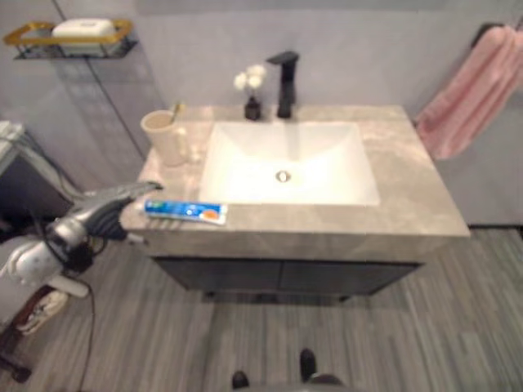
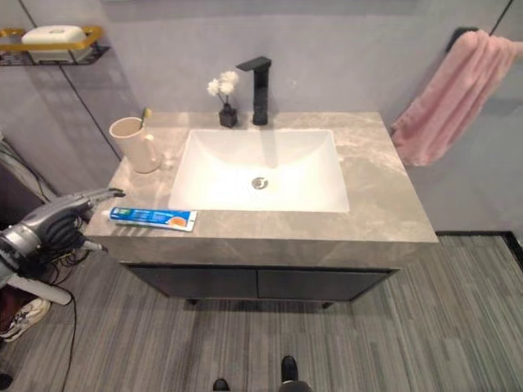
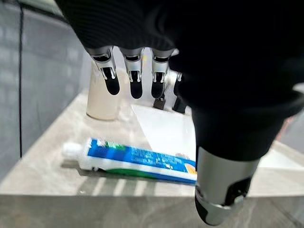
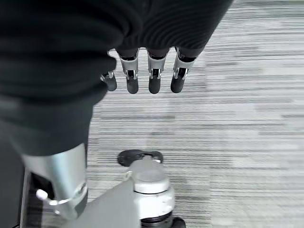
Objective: Put brush and paste in cup on sink, flatten towel.
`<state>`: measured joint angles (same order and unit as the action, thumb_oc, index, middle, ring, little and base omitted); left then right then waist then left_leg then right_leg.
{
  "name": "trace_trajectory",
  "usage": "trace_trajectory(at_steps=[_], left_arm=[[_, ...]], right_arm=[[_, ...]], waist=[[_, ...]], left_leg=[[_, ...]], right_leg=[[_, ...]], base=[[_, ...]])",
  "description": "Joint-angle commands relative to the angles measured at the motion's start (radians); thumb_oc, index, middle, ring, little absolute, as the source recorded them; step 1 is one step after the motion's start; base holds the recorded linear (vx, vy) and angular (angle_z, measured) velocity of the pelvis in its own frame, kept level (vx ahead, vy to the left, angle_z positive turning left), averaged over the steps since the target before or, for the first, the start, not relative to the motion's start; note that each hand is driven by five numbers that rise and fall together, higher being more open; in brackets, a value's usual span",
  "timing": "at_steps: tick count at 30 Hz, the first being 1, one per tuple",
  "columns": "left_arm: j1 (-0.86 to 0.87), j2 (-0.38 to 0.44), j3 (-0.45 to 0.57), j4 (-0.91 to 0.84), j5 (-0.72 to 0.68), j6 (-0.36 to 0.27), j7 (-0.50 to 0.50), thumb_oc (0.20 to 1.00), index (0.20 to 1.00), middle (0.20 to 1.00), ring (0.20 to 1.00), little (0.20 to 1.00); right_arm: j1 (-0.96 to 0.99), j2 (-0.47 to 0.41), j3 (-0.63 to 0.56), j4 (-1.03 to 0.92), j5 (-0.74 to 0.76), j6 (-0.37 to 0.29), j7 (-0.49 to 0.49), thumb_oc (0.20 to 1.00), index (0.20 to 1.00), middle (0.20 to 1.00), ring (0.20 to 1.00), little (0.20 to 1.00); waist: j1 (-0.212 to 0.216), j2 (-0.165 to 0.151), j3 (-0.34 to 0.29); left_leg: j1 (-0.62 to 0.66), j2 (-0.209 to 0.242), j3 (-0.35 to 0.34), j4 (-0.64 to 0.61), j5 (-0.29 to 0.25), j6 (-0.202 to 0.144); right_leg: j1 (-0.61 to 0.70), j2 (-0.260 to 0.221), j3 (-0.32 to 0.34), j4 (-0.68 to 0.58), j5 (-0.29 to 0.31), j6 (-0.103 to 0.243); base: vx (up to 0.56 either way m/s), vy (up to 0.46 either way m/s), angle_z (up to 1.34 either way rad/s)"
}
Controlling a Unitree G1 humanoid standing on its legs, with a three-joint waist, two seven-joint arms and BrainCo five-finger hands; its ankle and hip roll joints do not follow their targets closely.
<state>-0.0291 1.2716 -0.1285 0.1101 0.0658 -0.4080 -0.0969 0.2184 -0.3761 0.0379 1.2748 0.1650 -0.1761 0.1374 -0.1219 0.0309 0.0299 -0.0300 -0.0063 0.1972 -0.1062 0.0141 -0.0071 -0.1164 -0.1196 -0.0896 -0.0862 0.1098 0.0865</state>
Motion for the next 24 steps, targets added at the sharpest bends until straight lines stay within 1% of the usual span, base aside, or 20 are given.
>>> trace_trajectory(at_steps=[1,4,6,9,15,16,20,24], left_arm=[[-0.118,0.030,0.042,0.068,-0.026,-0.011,0.005,1.000,1.000,1.000,1.000,1.000],[-0.121,0.034,0.037,0.077,-0.026,-0.011,0.004,1.000,1.000,1.000,1.000,1.000],[-0.076,0.067,0.075,0.067,-0.024,-0.009,-0.007,1.000,1.000,1.000,1.000,1.000],[-0.038,0.086,0.107,0.078,-0.002,-0.013,-0.007,1.000,1.000,1.000,1.000,1.000],[-0.048,0.072,0.096,0.115,0.043,-0.015,0.015,1.000,1.000,1.000,1.000,1.000],[-0.061,0.059,0.088,0.124,0.069,-0.013,0.034,1.000,1.000,1.000,1.000,1.000],[-0.085,0.050,0.082,0.116,0.080,-0.006,0.042,1.000,1.000,1.000,1.000,1.000],[-0.101,0.047,0.072,0.143,0.097,-0.004,0.053,1.000,1.000,1.000,1.000,1.000]], right_arm=[[-0.025,-0.059,-0.035,0.030,0.019,0.000,-0.009,1.000,1.000,1.000,1.000,1.000],[-0.028,-0.065,-0.047,0.032,0.024,0.001,-0.009,1.000,1.000,1.000,1.000,1.000],[-0.028,-0.077,-0.065,0.031,0.020,0.002,-0.012,1.000,1.000,1.000,1.000,1.000],[-0.030,-0.085,-0.068,0.031,0.010,0.003,-0.013,1.000,1.000,1.000,1.000,1.000],[-0.038,-0.089,-0.058,0.025,0.001,-0.002,-0.011,1.000,1.000,1.000,1.000,1.000],[-0.041,-0.087,-0.054,0.015,0.026,-0.006,-0.001,1.000,1.000,1.000,1.000,1.000],[-0.039,-0.083,-0.054,0.024,0.030,-0.004,0.007,1.000,1.000,1.000,1.000,1.000],[-0.037,-0.099,-0.057,0.043,0.017,0.000,0.000,1.000,1.000,1.000,1.000,1.000]], waist=[[-0.024,0.031,0.041],[-0.023,0.034,0.041],[-0.015,0.041,0.045],[-0.010,0.040,0.045],[-0.010,0.035,0.047],[-0.013,0.031,0.050],[-0.010,0.026,0.051],[-0.010,0.018,0.060]], left_leg=[[0.021,-0.029,0.021,0.019,-0.105,0.053],[0.017,-0.031,0.026,0.019,-0.106,0.056],[0.011,-0.033,0.042,0.019,-0.111,0.061],[0.010,-0.033,0.045,0.019,-0.112,0.062],[0.010,-0.034,0.043,0.019,-0.113,0.061],[0.007,-0.034,0.042,0.019,-0.112,0.060],[0.001,-0.035,0.034,0.019,-0.111,0.060],[-0.013,-0.035,0.029,0.019,-0.108,0.061]], right_leg=[[0.079,-0.038,0.044,-0.001,-0.001,0.075],[0.072,-0.039,0.050,-0.001,0.003,0.077],[0.054,-0.038,0.069,-0.001,0.023,0.084],[0.050,-0.038,0.072,-0.001,0.026,0.086],[0.052,-0.041,0.062,-0.001,0.016,0.088],[0.051,-0.041,0.059,-0.001,0.014,0.088],[0.048,-0.043,0.051,-0.001,0.011,0.087],[0.038,-0.043,0.048,-0.001,0.016,0.088]], base=[[0.04,0.058,-0.21],[0.04,0.048,-0.11],[0.07,0.069,-0.27],[0.05,0.027,-0.20],[0.04,0.021,-0.04],[0.00,0.000,0.00],[0.03,0.012,0.06],[0.01,0.007,0.02]])
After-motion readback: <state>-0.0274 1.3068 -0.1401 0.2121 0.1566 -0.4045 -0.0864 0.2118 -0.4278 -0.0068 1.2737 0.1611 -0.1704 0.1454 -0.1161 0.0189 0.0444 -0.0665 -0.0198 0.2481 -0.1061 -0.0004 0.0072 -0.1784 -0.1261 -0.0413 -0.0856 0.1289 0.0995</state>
